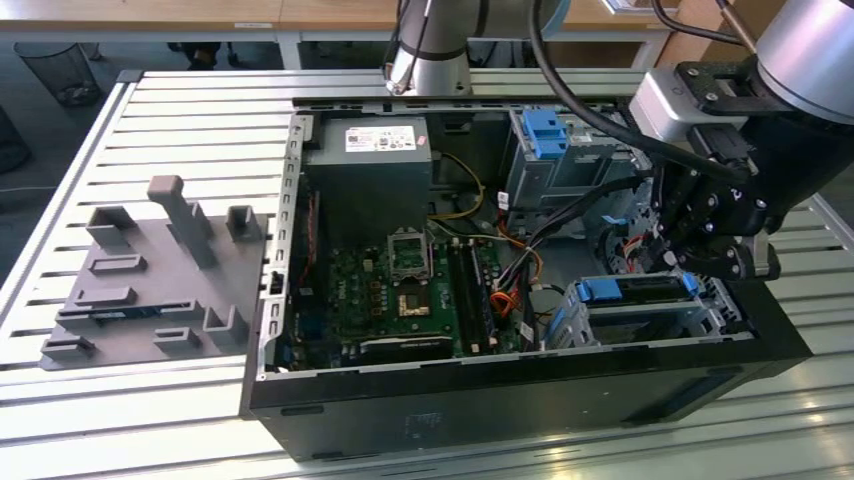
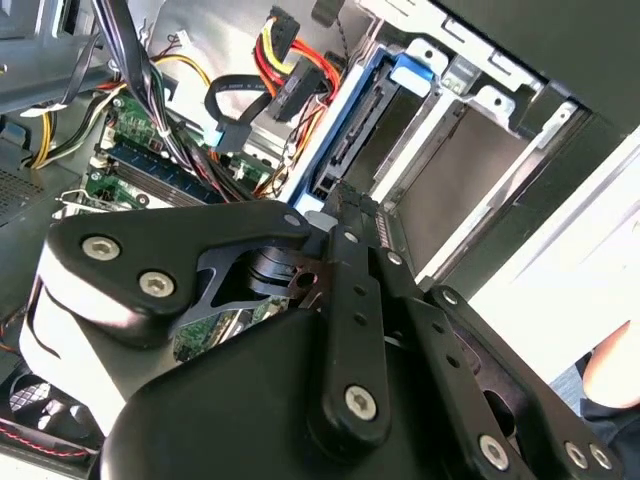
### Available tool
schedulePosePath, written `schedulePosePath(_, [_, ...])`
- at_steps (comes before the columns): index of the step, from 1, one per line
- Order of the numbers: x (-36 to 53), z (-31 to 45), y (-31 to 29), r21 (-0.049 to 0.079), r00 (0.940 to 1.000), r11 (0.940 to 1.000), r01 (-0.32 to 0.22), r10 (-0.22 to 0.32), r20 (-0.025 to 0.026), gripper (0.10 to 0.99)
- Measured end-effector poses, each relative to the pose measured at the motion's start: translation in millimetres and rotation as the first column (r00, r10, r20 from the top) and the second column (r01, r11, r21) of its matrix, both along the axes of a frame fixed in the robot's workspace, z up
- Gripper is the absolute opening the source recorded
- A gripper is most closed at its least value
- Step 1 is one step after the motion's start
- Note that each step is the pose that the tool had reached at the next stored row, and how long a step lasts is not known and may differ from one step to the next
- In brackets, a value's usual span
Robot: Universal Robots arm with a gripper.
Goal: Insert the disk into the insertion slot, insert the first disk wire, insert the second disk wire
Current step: 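Insert the first disk wire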
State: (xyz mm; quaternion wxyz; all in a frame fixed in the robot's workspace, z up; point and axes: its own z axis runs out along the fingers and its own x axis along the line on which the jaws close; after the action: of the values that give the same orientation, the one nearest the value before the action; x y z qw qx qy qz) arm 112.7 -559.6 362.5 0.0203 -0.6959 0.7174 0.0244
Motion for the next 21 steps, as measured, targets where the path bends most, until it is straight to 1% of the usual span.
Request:
schedulePosePath(2, [1.2,0.0,0.1,0.000,1.0000,1.0000,0.000,0.000,0.0000,0.106])
schedulePosePath(8, [1.2,-0.1,0.2,0.001,1.0000,1.0000,0.000,0.000,0.0000,0.106])
schedulePosePath(21, [1.3,0.0,4.6,0.001,1.0000,1.0000,0.000,0.000,0.0000,0.106])
